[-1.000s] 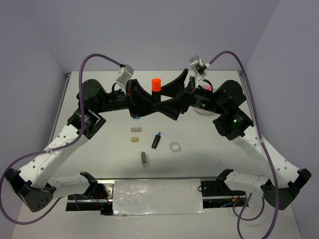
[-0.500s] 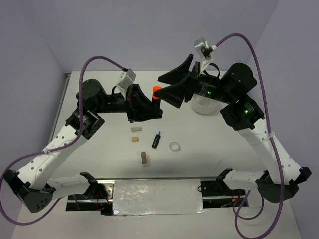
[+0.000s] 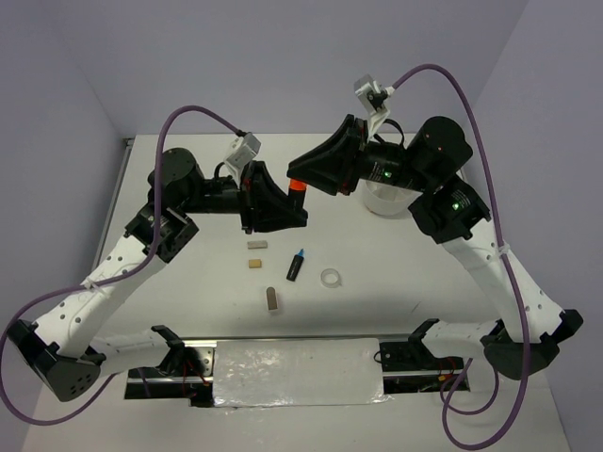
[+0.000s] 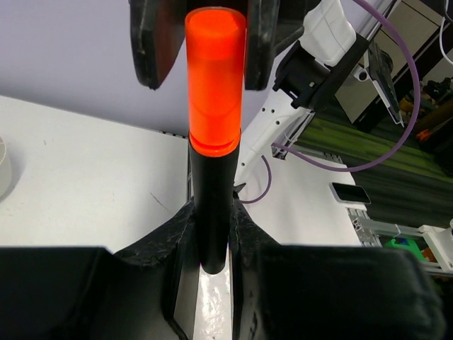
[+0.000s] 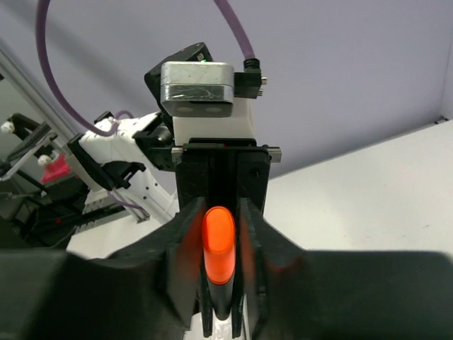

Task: Sort the stationery into containers
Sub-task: Close the pen cap on the pen.

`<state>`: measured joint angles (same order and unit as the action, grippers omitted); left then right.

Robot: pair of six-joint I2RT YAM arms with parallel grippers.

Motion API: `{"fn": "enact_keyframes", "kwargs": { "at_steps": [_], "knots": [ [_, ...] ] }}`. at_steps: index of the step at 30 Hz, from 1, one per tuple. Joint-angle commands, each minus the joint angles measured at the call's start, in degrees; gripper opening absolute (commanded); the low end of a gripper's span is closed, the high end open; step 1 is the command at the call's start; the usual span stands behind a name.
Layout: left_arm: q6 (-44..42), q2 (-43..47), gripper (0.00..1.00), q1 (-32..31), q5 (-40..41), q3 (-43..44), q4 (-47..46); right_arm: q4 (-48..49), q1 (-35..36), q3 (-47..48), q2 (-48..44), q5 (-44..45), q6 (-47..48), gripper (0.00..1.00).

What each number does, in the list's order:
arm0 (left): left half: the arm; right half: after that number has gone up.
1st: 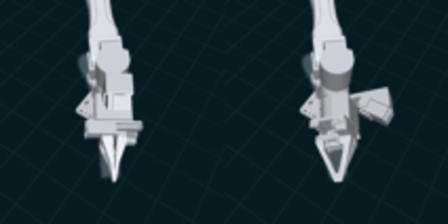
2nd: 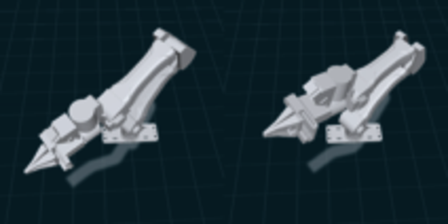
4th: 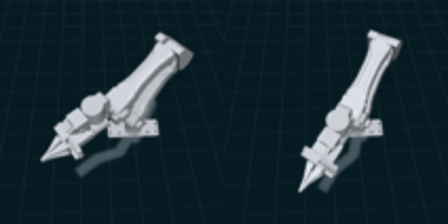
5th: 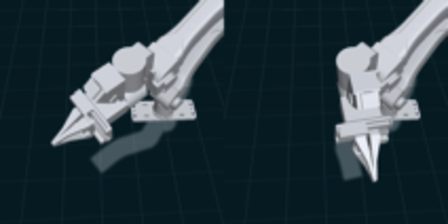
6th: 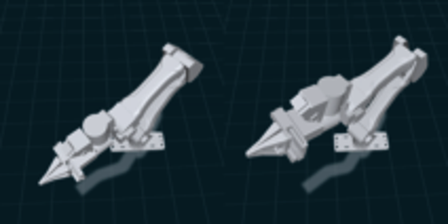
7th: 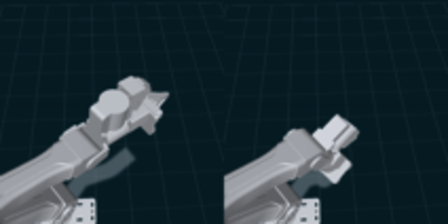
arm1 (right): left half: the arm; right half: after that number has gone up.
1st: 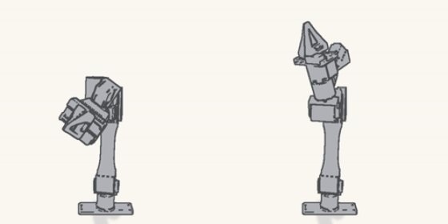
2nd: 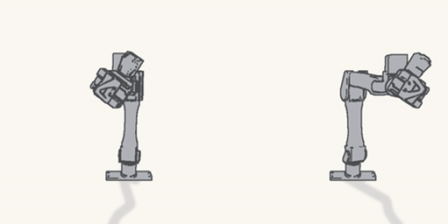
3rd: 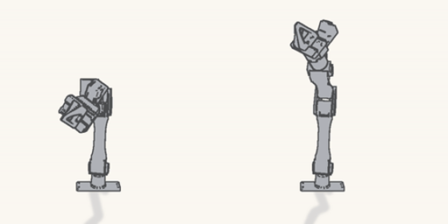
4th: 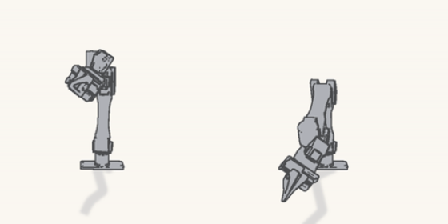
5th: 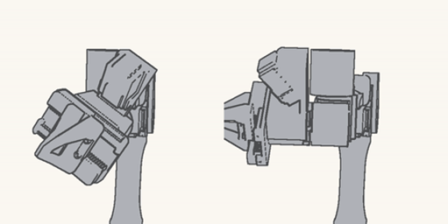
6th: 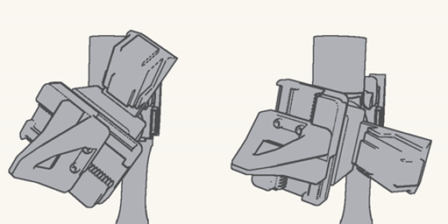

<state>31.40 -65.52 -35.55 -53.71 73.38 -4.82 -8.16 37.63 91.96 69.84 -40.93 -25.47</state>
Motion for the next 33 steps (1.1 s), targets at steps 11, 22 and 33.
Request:
{"fn": "enact_keyframes", "kwargs": {
  "at_steps": [11,22,33],
  "knots": [
    [2.4,-4.0,0.00,0.6,-0.9,9.9,-4.3,7.9,0.3,-9.2,-4.0,-2.7,-2.7,0.00],
    [1.5,-6.7,0.00,3.7,-9.1,16.1,-10.0,5.1,-0.5,-13.7,0.5,-14.6,-4.6,0.00],
    [-11.2,-9.0,0.00,5.0,-3.0,24.9,3.7,-8.5,1.0,-16.5,0.1,-10.4,0.3,0.00]
  ]
}}
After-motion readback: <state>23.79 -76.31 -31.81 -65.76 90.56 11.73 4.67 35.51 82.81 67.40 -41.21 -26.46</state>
